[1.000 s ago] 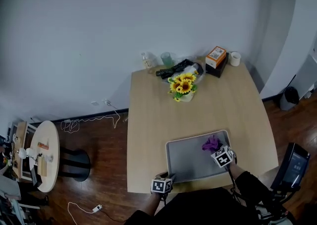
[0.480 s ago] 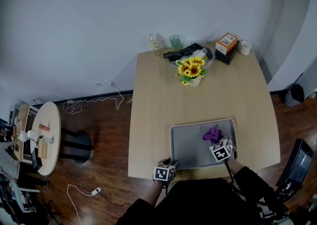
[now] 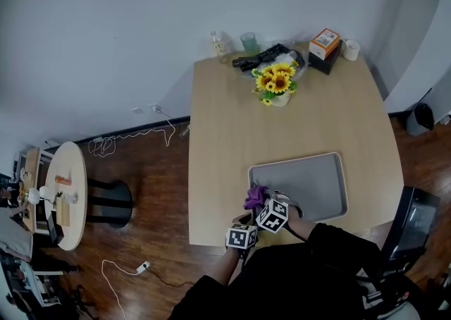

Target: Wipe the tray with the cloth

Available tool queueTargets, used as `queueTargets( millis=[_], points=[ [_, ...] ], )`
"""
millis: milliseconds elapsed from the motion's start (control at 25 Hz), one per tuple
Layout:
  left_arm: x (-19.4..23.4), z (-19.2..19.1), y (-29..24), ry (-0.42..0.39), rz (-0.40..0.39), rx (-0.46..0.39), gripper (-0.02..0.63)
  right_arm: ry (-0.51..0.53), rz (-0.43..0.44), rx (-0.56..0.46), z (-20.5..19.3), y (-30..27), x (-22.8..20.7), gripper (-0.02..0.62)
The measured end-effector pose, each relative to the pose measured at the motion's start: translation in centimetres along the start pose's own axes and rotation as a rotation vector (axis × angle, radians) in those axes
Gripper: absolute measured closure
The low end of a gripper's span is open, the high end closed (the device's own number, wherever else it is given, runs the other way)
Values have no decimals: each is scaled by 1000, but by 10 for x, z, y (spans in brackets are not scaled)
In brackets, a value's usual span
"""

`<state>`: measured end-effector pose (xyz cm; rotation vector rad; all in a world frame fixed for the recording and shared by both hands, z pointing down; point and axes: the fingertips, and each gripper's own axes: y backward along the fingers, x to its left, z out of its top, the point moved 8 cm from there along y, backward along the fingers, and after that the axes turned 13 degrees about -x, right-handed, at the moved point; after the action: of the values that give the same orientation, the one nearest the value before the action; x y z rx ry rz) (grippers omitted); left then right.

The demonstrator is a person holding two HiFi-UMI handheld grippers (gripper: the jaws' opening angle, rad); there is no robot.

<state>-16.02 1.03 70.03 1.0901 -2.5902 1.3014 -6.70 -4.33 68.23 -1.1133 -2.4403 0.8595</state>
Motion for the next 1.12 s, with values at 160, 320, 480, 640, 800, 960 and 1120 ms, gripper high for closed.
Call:
queueTargets(
  millis=[160, 320, 480, 640, 800, 960, 1120],
  points=[
    [1, 0, 3, 0, 2, -3, 446, -31, 20, -10, -7, 9, -6, 488],
    [0, 0, 5, 4, 16, 0, 448, -110, -72, 12, -43, 52, -37, 488],
    [-3, 4, 7, 0, 37, -18, 448, -213, -214, 45, -95, 113, -83, 488],
    [-6, 1, 4, 4, 51, 3, 448, -277, -349, 89, -145, 172, -118, 488],
    [-7, -1, 4, 10, 56, 5, 448, -344, -426, 90, -169, 201, -131, 488],
    [-8, -1, 3, 5, 59, -2, 448, -311, -436, 138, -155, 188, -125, 491],
    [-9, 4, 3, -1, 33, -14, 448, -234, -306, 97, -116, 145, -96, 489]
  ],
)
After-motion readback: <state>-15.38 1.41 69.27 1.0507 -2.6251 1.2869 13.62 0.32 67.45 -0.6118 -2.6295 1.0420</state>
